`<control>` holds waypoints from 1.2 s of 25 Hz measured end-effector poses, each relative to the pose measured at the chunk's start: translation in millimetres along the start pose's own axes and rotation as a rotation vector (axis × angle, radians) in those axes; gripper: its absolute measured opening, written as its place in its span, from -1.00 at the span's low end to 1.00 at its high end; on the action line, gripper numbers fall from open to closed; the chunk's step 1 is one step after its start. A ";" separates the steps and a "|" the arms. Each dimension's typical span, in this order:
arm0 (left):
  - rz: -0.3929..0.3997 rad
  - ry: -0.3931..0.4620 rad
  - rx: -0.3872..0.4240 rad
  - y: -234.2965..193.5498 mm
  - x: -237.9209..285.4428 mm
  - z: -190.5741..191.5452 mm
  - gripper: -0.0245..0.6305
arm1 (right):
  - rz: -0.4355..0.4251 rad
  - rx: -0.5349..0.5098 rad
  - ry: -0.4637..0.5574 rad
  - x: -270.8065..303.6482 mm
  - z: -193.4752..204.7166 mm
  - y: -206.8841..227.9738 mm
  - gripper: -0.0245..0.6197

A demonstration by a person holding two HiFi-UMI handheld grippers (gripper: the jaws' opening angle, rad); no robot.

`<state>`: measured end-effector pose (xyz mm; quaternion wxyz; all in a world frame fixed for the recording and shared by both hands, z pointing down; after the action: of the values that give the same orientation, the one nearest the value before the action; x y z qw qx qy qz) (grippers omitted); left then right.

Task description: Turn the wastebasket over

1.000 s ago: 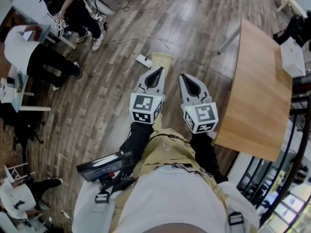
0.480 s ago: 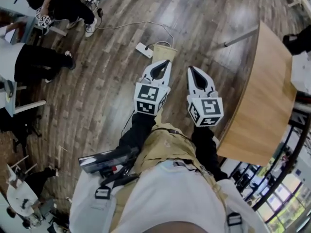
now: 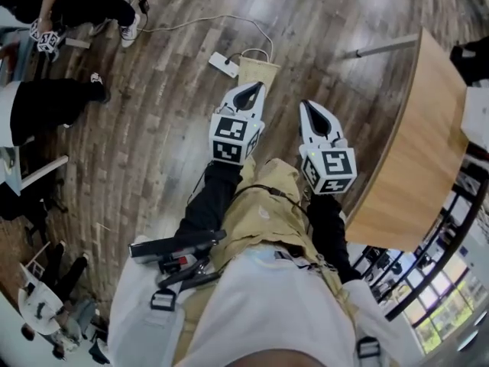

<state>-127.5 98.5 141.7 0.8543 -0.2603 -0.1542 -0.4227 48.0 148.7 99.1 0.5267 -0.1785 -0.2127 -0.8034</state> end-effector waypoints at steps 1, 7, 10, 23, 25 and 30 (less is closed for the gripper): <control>-0.004 -0.020 -0.007 -4.0 3.6 4.1 -0.92 | 0.001 0.009 -0.019 1.6 3.8 1.3 -0.86; -0.021 -0.161 0.004 -31.6 38.8 44.8 -0.92 | -0.020 0.052 -0.086 28.9 28.9 21.2 -0.86; -0.020 -0.269 0.033 -41.2 51.0 79.3 -0.92 | -0.057 0.065 -0.130 42.3 49.5 33.2 -0.86; -0.091 -0.382 0.001 -99.6 132.6 171.5 -0.92 | -0.147 0.118 -0.298 165.3 157.4 80.0 -0.86; -0.057 -0.422 0.036 -105.9 154.0 195.6 -0.92 | -0.159 0.122 -0.336 186.9 186.2 88.5 -0.86; 0.004 -0.512 0.128 -121.5 188.2 259.0 -0.92 | -0.192 0.101 -0.421 235.3 249.4 108.8 -0.86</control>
<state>-124.3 65.1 482.5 0.8031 -0.3043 -0.3913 -0.3308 74.2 61.0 447.0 0.4003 -0.2942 -0.3738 -0.7832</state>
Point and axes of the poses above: the fingertips, and each gripper's own axes: x forward along the fingers, y to its right, z out of its underside, the point moved 9 cm from there along -x, backward along the fingers, and after that the axes turned 1 degree about -y, right-handed, at the moved point
